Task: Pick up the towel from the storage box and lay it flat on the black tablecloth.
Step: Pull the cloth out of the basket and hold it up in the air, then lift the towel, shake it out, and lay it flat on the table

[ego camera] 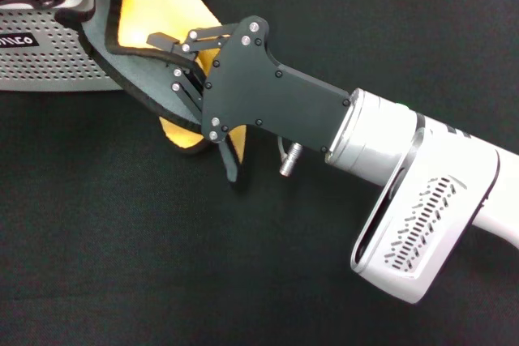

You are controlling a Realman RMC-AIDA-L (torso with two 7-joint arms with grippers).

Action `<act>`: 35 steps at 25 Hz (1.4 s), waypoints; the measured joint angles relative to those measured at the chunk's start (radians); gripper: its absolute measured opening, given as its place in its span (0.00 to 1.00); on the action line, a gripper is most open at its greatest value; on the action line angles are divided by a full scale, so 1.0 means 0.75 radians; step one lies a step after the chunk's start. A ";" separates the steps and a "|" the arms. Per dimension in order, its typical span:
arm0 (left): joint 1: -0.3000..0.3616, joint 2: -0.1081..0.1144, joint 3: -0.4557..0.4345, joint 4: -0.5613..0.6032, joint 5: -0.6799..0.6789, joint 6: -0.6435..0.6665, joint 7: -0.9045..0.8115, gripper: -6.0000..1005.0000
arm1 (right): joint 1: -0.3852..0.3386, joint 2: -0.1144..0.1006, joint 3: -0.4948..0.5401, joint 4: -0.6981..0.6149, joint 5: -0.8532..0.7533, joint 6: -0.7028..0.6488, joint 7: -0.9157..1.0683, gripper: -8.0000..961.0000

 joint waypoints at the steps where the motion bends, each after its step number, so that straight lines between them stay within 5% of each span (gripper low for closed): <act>1: 0.001 0.000 0.000 0.000 0.000 -0.001 0.000 0.01 | -0.004 0.000 -0.003 0.001 0.001 0.000 0.001 0.25; 6: 0.014 0.001 -0.001 -0.006 0.010 -0.001 0.012 0.01 | -0.057 0.000 -0.003 0.011 0.007 -0.038 0.008 0.02; 16: 0.046 0.005 0.011 -0.186 0.020 0.029 0.177 0.02 | -0.269 -0.003 0.136 0.022 0.006 -0.393 0.166 0.01; 21: 0.057 0.006 0.037 -0.330 0.023 0.056 0.313 0.03 | -0.279 -0.013 0.268 0.081 -0.009 -0.472 0.386 0.01; 27: 0.069 0.005 0.039 -0.522 0.011 0.090 0.570 0.12 | -0.224 -0.034 0.537 0.183 -0.245 -0.528 0.682 0.02; 35: 0.033 0.003 0.025 -0.803 -0.076 0.099 0.989 0.18 | -0.217 -0.118 1.051 0.145 -0.825 -0.654 1.165 0.02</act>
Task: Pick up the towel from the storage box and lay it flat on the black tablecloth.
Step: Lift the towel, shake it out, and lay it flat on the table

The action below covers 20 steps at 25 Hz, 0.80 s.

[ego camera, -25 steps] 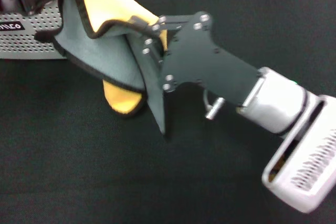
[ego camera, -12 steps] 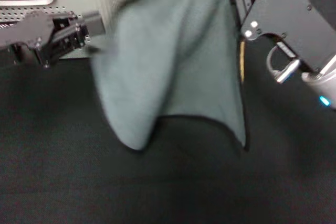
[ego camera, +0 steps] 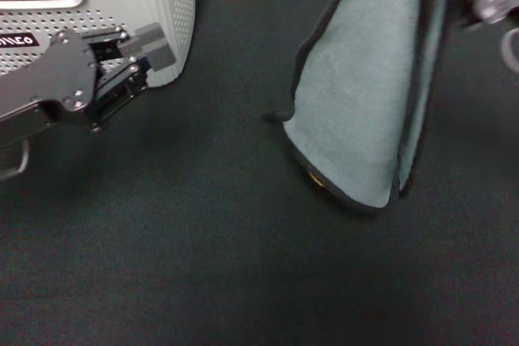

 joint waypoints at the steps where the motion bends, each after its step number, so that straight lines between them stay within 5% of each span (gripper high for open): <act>1: -0.008 0.000 0.000 -0.018 -0.001 -0.001 0.018 0.18 | 0.004 -0.006 0.069 0.000 -0.056 -0.032 0.078 0.02; 7: -0.102 -0.001 0.064 -0.191 0.050 -0.010 0.242 0.23 | 0.037 -0.010 0.347 -0.004 -0.244 -0.136 0.328 0.03; 16: -0.218 -0.002 0.092 -0.415 0.050 -0.048 0.507 0.57 | 0.097 -0.042 0.437 0.009 -0.282 -0.291 0.504 0.03; 20: -0.269 -0.003 0.093 -0.493 0.053 -0.057 0.575 0.57 | 0.104 -0.046 0.467 0.010 -0.290 -0.321 0.564 0.04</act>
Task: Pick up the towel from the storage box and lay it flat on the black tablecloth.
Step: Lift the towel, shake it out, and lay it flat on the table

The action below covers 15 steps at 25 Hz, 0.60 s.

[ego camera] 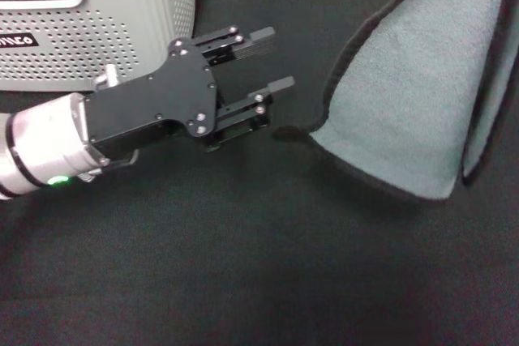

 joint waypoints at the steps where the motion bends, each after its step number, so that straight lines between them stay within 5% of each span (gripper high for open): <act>1: -0.012 0.000 0.003 -0.016 0.001 -0.001 0.011 0.57 | 0.003 0.000 0.002 0.000 0.000 -0.001 0.007 0.04; 15: -0.129 -0.007 0.160 -0.189 -0.001 -0.053 0.080 0.57 | 0.039 0.012 0.005 -0.005 -0.004 -0.002 0.028 0.05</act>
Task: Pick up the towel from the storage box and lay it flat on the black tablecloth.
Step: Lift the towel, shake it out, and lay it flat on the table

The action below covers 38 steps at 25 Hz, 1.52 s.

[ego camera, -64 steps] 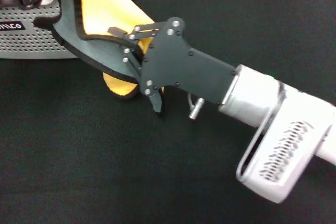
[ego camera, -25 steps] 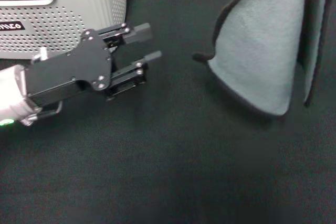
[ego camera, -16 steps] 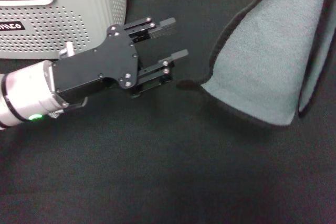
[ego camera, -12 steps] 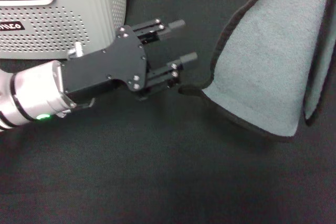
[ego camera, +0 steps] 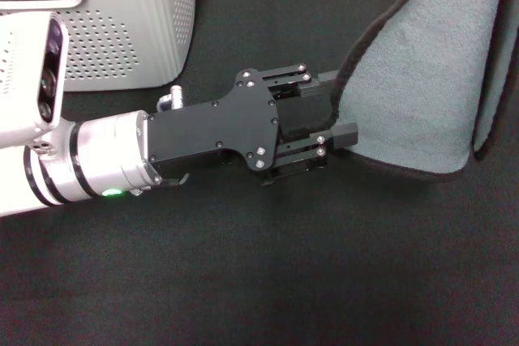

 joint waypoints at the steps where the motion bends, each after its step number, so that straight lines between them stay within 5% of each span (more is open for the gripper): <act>1: -0.001 -0.001 0.000 -0.004 0.000 -0.005 0.001 0.57 | 0.004 0.001 0.000 0.000 0.000 0.000 0.000 0.05; 24: -0.003 0.005 0.030 -0.066 0.004 -0.038 0.025 0.55 | -0.001 0.024 0.087 0.003 0.004 -0.040 0.002 0.06; 35: -0.015 -0.001 0.081 -0.076 0.004 -0.048 0.035 0.21 | -0.004 0.025 0.086 0.008 0.001 -0.041 0.002 0.07; 38: -0.013 -0.001 0.083 -0.076 0.004 -0.049 0.030 0.21 | -0.004 0.025 0.086 0.015 0.000 -0.042 0.002 0.07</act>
